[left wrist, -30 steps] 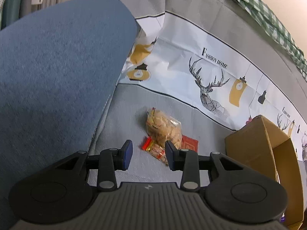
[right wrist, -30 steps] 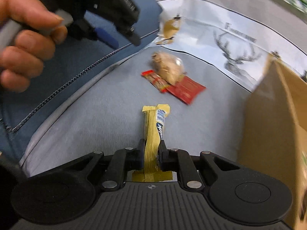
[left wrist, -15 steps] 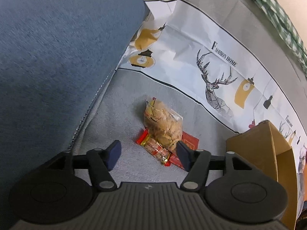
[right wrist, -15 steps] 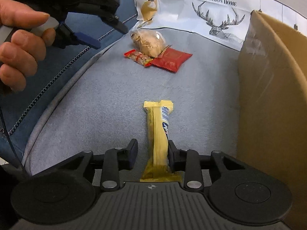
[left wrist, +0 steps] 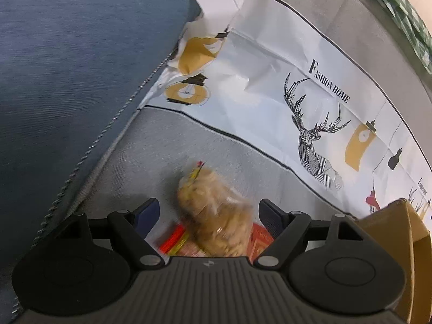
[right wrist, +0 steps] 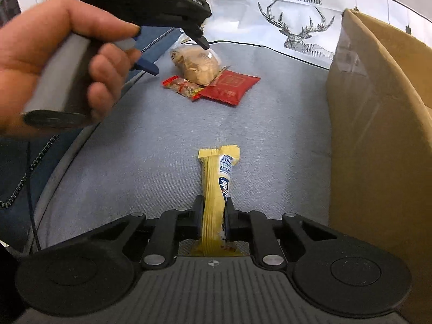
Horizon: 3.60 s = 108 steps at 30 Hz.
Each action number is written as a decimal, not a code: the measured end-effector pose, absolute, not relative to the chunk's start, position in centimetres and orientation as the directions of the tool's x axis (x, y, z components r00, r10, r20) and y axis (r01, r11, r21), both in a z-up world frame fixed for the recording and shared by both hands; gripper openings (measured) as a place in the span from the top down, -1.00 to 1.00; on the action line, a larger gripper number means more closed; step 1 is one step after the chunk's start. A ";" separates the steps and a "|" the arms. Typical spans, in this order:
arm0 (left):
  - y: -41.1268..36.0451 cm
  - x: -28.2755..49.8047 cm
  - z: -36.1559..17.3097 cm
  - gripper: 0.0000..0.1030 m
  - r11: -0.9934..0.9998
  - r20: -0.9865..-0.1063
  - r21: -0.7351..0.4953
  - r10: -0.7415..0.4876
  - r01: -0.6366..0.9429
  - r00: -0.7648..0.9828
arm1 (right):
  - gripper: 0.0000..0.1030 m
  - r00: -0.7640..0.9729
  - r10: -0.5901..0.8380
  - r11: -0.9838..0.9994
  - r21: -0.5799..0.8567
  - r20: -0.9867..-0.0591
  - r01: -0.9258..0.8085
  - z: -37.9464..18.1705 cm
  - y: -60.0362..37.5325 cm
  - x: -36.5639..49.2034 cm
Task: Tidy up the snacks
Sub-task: 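Grasp the clear cracker bag with left tool while right tool grasps yellow wafer bar, then carry the cracker bag and yellow bar over the box and release them inside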
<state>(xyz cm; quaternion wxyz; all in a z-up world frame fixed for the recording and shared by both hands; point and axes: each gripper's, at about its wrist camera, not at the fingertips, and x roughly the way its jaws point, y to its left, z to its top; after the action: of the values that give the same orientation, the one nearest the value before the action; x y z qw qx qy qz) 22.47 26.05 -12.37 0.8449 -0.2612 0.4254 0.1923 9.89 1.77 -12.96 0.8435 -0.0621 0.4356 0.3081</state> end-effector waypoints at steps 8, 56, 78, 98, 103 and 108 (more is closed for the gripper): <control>24.4 23.9 -13.4 -0.27 0.841 -0.850 -0.181 0.127 -0.510 0.511 | 0.71 0.425 0.471 0.800 0.171 -0.773 -0.575 -13.1 1.6 10.0; 17.8 12.0 -12.0 -0.53 0.970 -0.967 -0.064 -0.002 -0.235 0.257 | 0.64 0.436 0.468 0.776 0.122 -0.769 -0.619 -12.8 0.7 6.9; 17.2 10.3 -6.1 -0.03 0.958 -0.864 -0.050 0.101 -0.283 0.494 | 0.73 0.613 0.499 0.798 0.050 -0.613 -0.600 -7.7 -0.8 5.3; 10.7 12.3 -0.2 -0.04 0.963 -0.635 -0.112 0.120 -0.245 0.763 | 0.73 0.774 0.510 0.853 0.106 -0.376 -0.511 0.1 -9.9 6.9; 7.4 13.8 0.0 -0.03 0.981 -0.583 -0.124 0.051 -0.151 0.811 | 0.73 0.803 0.480 0.876 0.151 -0.353 -0.458 1.1 -13.9 7.9; 4.3 14.5 0.3 -0.04 0.990 -0.537 -0.128 -0.025 -0.052 0.843 | 0.73 0.840 0.424 0.906 0.168 -0.339 -0.389 1.4 -17.8 8.6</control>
<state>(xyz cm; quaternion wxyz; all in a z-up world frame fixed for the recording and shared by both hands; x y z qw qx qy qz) 14.53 4.30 0.34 0.9575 -0.0687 0.2799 0.0070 8.61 -17.75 1.40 0.9581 0.0464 0.1870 0.2121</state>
